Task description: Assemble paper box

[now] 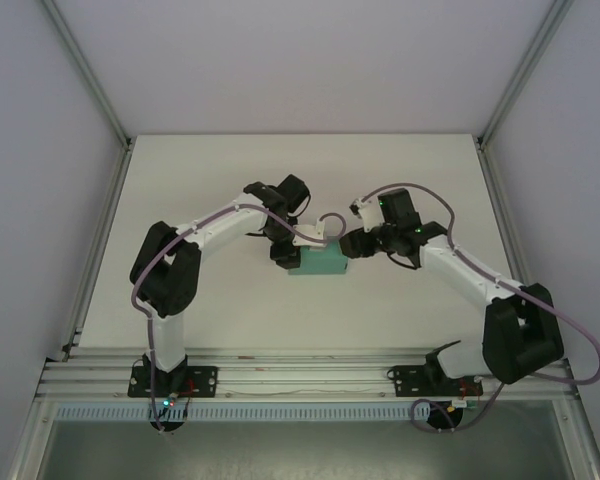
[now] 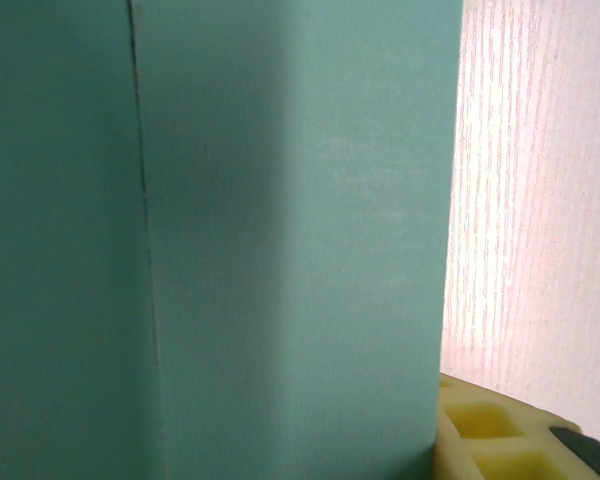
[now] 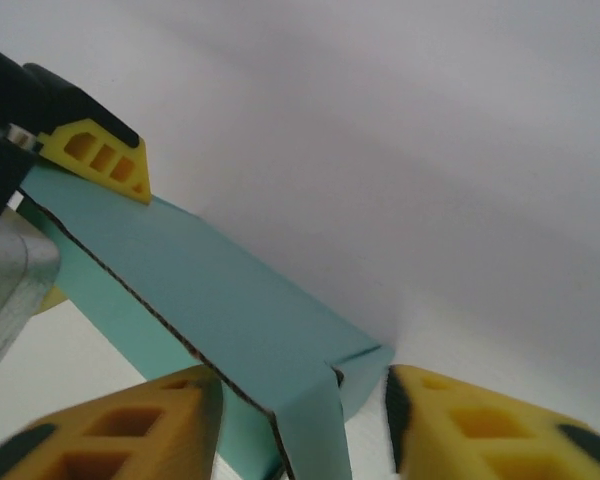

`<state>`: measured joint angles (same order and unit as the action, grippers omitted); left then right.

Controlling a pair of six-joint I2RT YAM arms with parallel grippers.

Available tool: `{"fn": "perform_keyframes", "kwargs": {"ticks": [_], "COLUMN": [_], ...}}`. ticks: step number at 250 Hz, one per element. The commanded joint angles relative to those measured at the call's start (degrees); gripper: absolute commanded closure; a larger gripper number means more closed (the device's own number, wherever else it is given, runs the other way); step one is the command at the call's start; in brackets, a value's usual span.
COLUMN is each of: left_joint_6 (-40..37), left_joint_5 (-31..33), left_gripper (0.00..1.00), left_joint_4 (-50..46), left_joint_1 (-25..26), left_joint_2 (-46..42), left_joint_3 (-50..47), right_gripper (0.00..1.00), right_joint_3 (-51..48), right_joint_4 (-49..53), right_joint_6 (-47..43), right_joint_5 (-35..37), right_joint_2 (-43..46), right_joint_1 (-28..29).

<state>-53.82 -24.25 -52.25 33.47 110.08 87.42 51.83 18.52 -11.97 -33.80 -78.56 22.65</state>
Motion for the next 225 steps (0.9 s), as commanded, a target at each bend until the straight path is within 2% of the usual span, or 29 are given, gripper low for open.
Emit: {"fn": "perform_keyframes", "kwargs": {"ticks": [1, 55, 88, 113, 133, 162, 203, 225], "left_joint_6": [0.99, 1.7, 2.09, 2.45, 2.91, 3.64, 4.16, 4.61], "left_joint_5": [-1.06, -0.84, -0.57, -0.75, -0.93, -1.05, -1.28, -1.54], "left_gripper": [0.54, 0.55, 0.54, 0.54, 0.54, 0.53, 0.52, 0.52], "left_joint_4": [-1.89, -1.89, -1.98, -1.89, -1.8, -1.49, -1.46, -1.48], "left_joint_1": [-0.34, -0.34, -0.29, -0.34, -0.27, -0.34, -0.27, -0.25], "left_joint_2": [1.88, 1.98, 2.26, 2.29, 2.33, 2.42, 2.34, 2.23], "left_joint_3": [2.12, 1.97, 2.23, 2.36, 2.34, 2.23, 2.24, 2.23], "right_gripper": [0.64, 0.85, 0.91, 0.91, 0.91, 0.98, 0.98, 0.99], "right_joint_3": [2.43, 3.01, 3.3, 1.59, -0.99, -5.71, -12.78, -14.44], "right_joint_4": [-2.79, -2.2, -0.82, -3.43, -8.55, -16.59, -27.07, -29.25], "right_joint_6": [-0.82, 0.54, 2.48, 4.37, 9.87, 18.31, 20.49, 20.3], "right_joint_5": [1.73, 3.17, 4.61, 9.63, 16.05, 22.11, 33.13, 36.46], "right_joint_2": [-0.14, -0.1, 0.29, 1.84, 3.2, 4.88, 5.98, 5.47], "right_joint_1": [0.57, 0.81, 1.79, 3.94, 5.45, 6.75, 10.79, 12.68]}}
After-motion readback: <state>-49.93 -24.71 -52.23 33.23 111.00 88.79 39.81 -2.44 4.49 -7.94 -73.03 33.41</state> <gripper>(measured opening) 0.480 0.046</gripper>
